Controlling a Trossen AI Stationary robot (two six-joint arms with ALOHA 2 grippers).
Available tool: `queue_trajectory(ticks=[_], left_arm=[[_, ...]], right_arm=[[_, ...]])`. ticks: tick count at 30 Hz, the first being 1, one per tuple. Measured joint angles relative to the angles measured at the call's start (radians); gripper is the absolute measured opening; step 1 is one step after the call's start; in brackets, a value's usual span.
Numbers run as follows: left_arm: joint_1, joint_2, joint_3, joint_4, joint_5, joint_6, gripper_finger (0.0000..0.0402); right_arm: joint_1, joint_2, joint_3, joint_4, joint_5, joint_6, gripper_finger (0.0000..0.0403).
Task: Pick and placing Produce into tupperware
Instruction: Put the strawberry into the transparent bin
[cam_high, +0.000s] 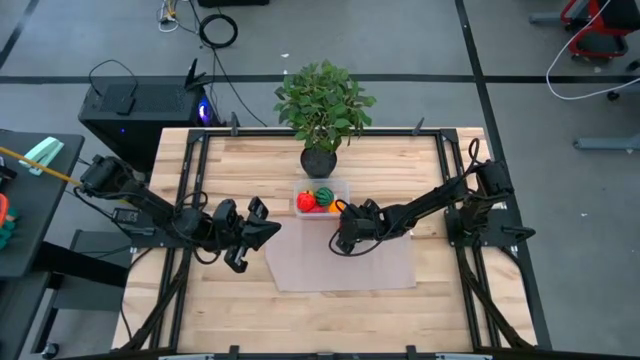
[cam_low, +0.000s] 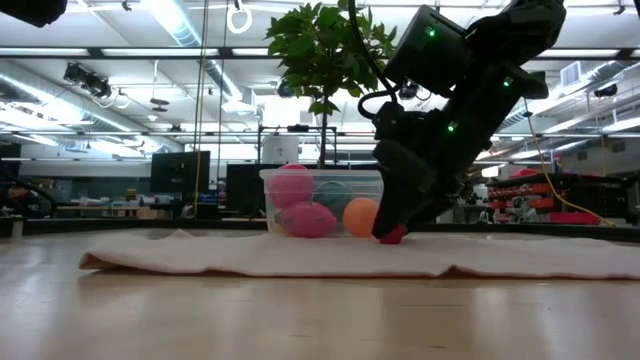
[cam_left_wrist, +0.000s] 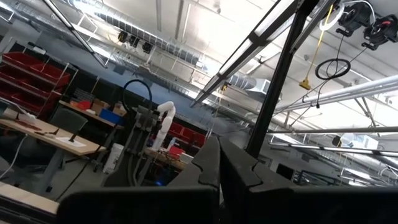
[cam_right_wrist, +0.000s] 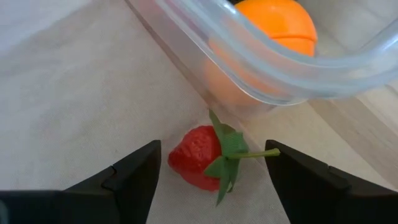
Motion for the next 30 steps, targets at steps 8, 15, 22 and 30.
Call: queue_trajectory(ticks=[8, 15, 22, 30], left_arm=[[0.0, 0.0, 0.0, 0.0, 0.0, -0.001, 0.0022], [0.0, 0.0, 0.0, 0.0, 0.0, 0.0, 0.0006], [0.0, 0.0, 0.0, -0.001, 0.0, 0.001, 0.0021], [0.0, 0.0, 0.0, -0.001, 0.0, 0.01, 0.0009]], right_arm=[[0.0, 0.0, 0.0, 0.0, 0.0, 0.015, 0.0238], [0.0, 0.0, 0.0, 0.0, -0.013, 0.018, 0.0191], [0.0, 0.0, 0.025, -0.002, -0.012, -0.001, 0.0161], [0.0, 0.0, 0.04, -0.005, -0.03, -0.022, 0.0164]])
